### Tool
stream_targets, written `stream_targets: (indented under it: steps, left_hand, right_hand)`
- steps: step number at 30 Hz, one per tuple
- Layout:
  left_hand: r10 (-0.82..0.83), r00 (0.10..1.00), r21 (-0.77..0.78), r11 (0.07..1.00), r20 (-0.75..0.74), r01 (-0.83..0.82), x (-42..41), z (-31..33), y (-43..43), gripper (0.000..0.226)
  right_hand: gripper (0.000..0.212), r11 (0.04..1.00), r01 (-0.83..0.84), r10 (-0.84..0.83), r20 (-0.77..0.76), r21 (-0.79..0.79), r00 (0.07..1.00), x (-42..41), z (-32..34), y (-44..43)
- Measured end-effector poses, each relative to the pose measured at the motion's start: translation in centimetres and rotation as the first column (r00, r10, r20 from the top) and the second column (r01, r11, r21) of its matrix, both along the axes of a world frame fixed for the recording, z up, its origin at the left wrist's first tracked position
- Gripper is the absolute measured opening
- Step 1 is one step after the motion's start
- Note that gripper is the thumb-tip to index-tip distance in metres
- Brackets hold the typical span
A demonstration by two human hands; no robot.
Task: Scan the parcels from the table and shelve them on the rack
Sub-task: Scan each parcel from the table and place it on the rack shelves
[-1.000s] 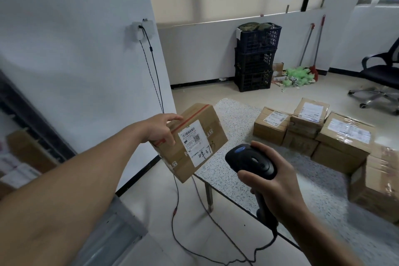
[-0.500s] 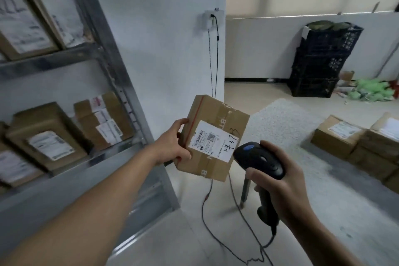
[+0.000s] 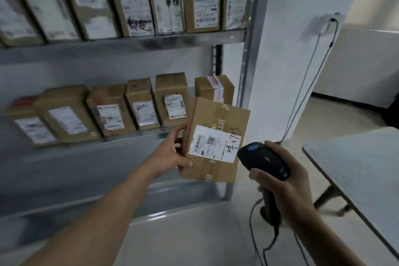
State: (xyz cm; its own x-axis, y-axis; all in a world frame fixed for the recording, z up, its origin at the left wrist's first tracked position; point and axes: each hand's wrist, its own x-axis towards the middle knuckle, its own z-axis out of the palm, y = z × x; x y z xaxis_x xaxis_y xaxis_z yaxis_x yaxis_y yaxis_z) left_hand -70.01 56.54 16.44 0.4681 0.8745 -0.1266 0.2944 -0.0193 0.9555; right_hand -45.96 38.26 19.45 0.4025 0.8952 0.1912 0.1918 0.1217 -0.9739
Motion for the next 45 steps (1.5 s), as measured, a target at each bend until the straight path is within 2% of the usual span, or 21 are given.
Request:
stream_targets:
  steps: [4, 11, 16, 24, 28, 37, 40, 45]
  left_hand:
    - [0.137, 0.988, -0.022, 0.991, 0.066, -0.136, -7.8, -0.3, -0.8, 0.115]
    - [0.329, 0.937, -0.044, 0.944, 0.113, -0.326, -19.2, -0.2, -2.4, 0.111]
    - [0.462, 0.876, -0.044, 0.887, 0.143, -0.46, -25.8, -0.4, -3.4, 0.115]
    - [0.652, 0.751, -0.037, 0.757, 0.105, -0.652, -33.5, -1.1, -4.4, 0.125]
    - [0.735, 0.671, -0.018, 0.675, 0.095, -0.737, -36.6, -0.6, -4.5, 0.113]
    - [0.855, 0.509, -0.03, 0.514, 0.096, -0.857, -43.4, -0.2, -5.4, 0.112]
    - [0.866, 0.49, -0.04, 0.496, 0.096, -0.868, -46.9, -1.0, -4.9, 0.112]
    - [0.874, 0.481, -0.029, 0.483, 0.065, -0.875, -54.3, -2.4, -3.1, 0.116]
  right_hand:
    - [0.054, 0.992, -0.126, 0.125, 0.046, 0.03, 0.991, -6.8, 0.7, 1.8]
    - [0.054, 0.959, -0.28, 0.275, 0.099, 0.041, 0.956, -16.7, 1.5, 5.4]
    - [0.058, 0.942, -0.335, 0.335, 0.038, 0.002, 0.942, -21.7, 0.8, 8.6]
    - [0.065, 0.84, -0.54, 0.536, -0.075, -0.052, 0.841, -29.0, 0.2, 14.6]
    - [0.068, 0.763, -0.644, 0.636, -0.117, -0.047, 0.762, -32.1, 0.5, 17.8]
    - [0.073, 0.642, -0.766, 0.758, -0.124, -0.035, 0.64, -40.6, 0.9, 21.5]
    - [0.077, 0.628, -0.777, 0.767, -0.133, -0.048, 0.628, -44.0, 0.5, 22.5]
    - [0.071, 0.648, -0.761, 0.753, -0.115, -0.044, 0.648, -50.9, -0.4, 24.0]
